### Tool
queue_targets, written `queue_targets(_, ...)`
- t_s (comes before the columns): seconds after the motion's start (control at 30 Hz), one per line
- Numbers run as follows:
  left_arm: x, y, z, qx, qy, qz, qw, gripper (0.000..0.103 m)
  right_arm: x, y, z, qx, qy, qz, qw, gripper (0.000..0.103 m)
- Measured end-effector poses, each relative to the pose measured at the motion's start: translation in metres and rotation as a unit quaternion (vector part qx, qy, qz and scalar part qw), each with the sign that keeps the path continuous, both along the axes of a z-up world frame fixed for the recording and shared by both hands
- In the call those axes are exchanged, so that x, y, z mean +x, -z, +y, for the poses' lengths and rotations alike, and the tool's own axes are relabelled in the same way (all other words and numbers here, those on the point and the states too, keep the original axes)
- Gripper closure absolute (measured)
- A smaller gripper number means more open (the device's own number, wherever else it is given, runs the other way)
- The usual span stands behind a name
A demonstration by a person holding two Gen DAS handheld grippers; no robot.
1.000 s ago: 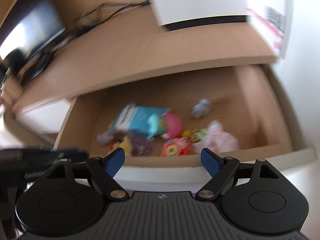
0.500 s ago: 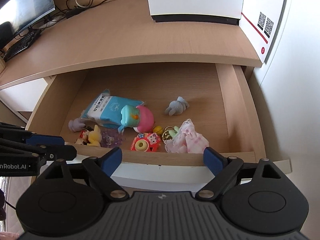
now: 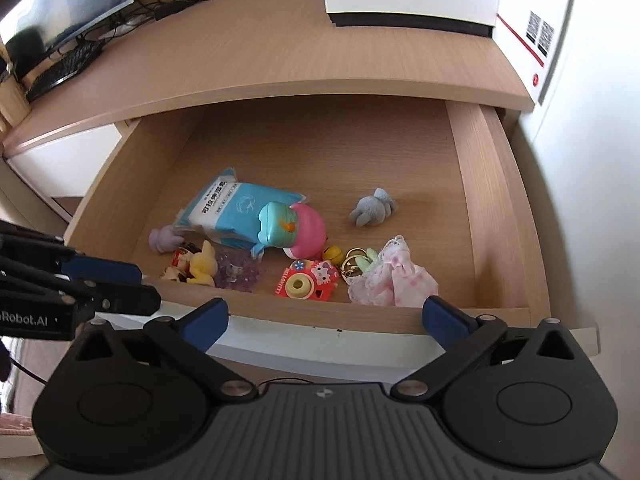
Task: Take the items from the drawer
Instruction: 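Lower both tools over the open drawer toward the toys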
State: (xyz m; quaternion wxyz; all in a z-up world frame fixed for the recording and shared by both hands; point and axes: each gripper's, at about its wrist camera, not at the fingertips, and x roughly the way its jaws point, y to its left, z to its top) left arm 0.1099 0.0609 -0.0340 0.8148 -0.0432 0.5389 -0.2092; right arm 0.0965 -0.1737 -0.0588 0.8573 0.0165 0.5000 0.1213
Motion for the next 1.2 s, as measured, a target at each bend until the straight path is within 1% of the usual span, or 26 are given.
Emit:
queue_targets(0.07,0.000,0.000,0.001,-0.003,0.006,-0.003,1.0000,0.071,0.004,-0.001,0.001,0.000,0.009,0.009,1.000,0.000)
queue_targets(0.2,-0.003,0.001,-0.001,-0.001,0.020,-0.016,0.9997,0.071,0.014,0.003,0.013,-0.033,0.020,0.021,0.999,0.000)
queue_targets(0.33,-0.002,0.001,-0.002,0.001,0.030,-0.014,0.9994,0.070,0.015,0.004,0.023,-0.030,0.003,0.033,0.999,0.000)
queue_targets(0.4,-0.002,0.000,-0.004,0.007,0.040,-0.014,0.9991,0.069,0.015,0.002,0.023,-0.032,0.013,0.034,0.999,0.000)
queue_targets(0.43,-0.002,-0.001,-0.006,0.012,0.047,-0.016,0.9987,0.068,0.015,-0.002,0.022,-0.030,0.023,0.027,0.999,0.000)
queue_targets(0.5,-0.002,0.000,-0.010,0.014,0.061,-0.017,0.9979,0.066,0.012,-0.015,0.019,-0.027,0.029,-0.004,0.999,0.000)
queue_targets(0.6,0.001,-0.001,-0.020,0.023,0.083,-0.010,0.9962,0.063,0.023,-0.032,0.017,-0.057,0.036,-0.052,0.996,0.000)
queue_targets(0.67,0.006,-0.001,-0.023,0.012,0.093,0.001,0.9956,0.062,0.034,-0.042,0.017,-0.062,0.030,-0.074,0.995,0.000)
queue_targets(0.7,0.011,0.000,-0.021,-0.006,0.092,0.013,0.9956,0.062,0.039,-0.047,0.017,-0.060,0.025,-0.089,0.994,0.000)
queue_targets(0.77,0.022,0.001,-0.015,-0.052,0.074,0.043,0.9950,0.063,0.049,-0.055,0.017,-0.058,0.026,-0.113,0.992,0.000)
queue_targets(0.8,0.027,-0.001,-0.012,-0.070,0.065,0.050,0.9942,0.063,0.054,-0.058,0.016,-0.054,0.031,-0.121,0.991,0.000)
queue_targets(0.83,0.033,-0.003,-0.009,-0.079,0.056,0.048,0.9941,0.063,0.059,-0.058,0.013,-0.047,0.035,-0.124,0.991,0.000)
queue_targets(0.9,0.044,-0.009,-0.005,-0.073,0.039,0.032,0.9960,0.063,0.066,-0.057,0.008,-0.036,0.041,-0.126,0.991,0.000)
queue_targets(0.97,0.059,-0.009,0.000,-0.070,0.014,0.032,0.9970,0.063,0.072,-0.052,0.004,-0.037,0.042,-0.120,0.991,0.000)
queue_targets(1.1,0.081,0.008,0.006,-0.045,-0.025,0.067,0.9964,0.063,0.073,-0.033,-0.003,-0.040,0.025,-0.103,0.994,0.000)
queue_targets(1.17,0.086,0.018,0.007,-0.051,-0.037,0.090,0.9940,0.063,0.074,-0.023,-0.005,-0.028,0.020,-0.087,0.996,0.000)
queue_targets(1.2,0.088,0.024,0.007,-0.047,-0.046,0.096,0.9932,0.063,0.076,-0.017,-0.007,-0.012,0.023,-0.077,0.997,0.000)
